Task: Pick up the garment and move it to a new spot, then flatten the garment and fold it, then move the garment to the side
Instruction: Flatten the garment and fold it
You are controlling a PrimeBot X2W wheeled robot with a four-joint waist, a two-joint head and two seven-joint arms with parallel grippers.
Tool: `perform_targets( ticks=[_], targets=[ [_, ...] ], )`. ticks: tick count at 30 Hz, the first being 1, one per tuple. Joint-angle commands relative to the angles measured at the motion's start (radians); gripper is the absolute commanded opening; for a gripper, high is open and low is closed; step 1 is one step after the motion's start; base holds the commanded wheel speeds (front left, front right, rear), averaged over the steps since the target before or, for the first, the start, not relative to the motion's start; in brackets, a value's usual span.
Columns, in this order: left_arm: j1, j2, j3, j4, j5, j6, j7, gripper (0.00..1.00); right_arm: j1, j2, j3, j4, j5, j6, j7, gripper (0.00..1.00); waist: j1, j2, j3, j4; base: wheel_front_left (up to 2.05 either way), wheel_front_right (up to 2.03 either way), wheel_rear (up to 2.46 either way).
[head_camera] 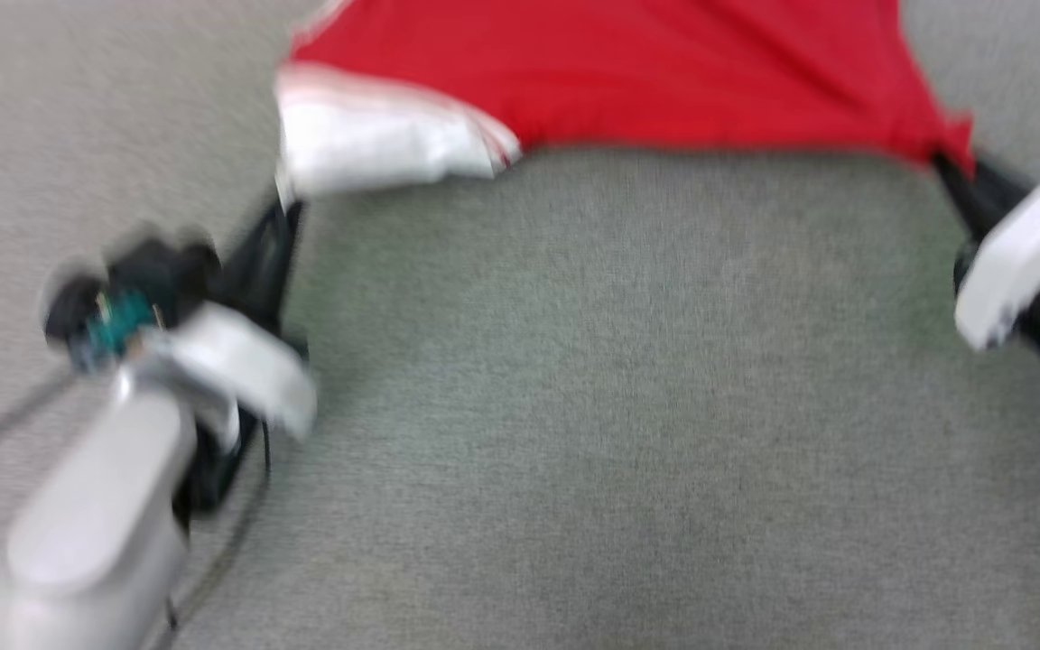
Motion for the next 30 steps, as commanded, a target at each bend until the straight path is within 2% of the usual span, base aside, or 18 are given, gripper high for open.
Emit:
perform_targets(
  ticks=[1, 9, 17, 27, 30],
  targets=[
    [0.046, 0.013, -0.002, -0.022, -0.007, 0.011, 0.007, 0.00, 0.040, -0.013, 0.002, -0.010, 0.011, -0.001, -0.005, 0.00, 0.0001, -0.0001, -0.077, 0.027, 0.00, 0.00, 0.00],
    [0.348, 0.127, -0.035, -0.248, -0.064, 0.091, 0.133, 0.00, 0.282, -0.071, 0.024, -0.090, 0.070, -0.001, 0.019, 0.00, 0.0001, -0.0001, -0.207, 0.050, 0.00, 0.00, 0.00],
    [0.583, 0.206, -0.074, -0.457, -0.149, 0.165, 0.261, 0.00, 0.500, -0.111, -0.025, -0.188, 0.127, -0.001, 0.062, 0.00, 0.0001, -0.0001, -0.284, 0.057, 0.00, 0.00, 0.00],
    [0.758, 0.287, -0.112, -0.609, -0.278, 0.175, 0.381, 0.00, 0.759, -0.156, -0.115, -0.324, 0.208, -0.001, 0.201, 0.00, 0.0001, -0.0001, -0.339, 0.048, 0.00, 0.00, 0.00],
    [0.783, 0.305, -0.120, -0.634, -0.285, 0.175, 0.394, 0.00, 0.809, -0.154, -0.149, -0.371, 0.208, -0.001, 0.225, 0.00, 0.0001, -0.0001, -0.341, 0.039, 0.00, 0.00, 0.00]
  ],
)
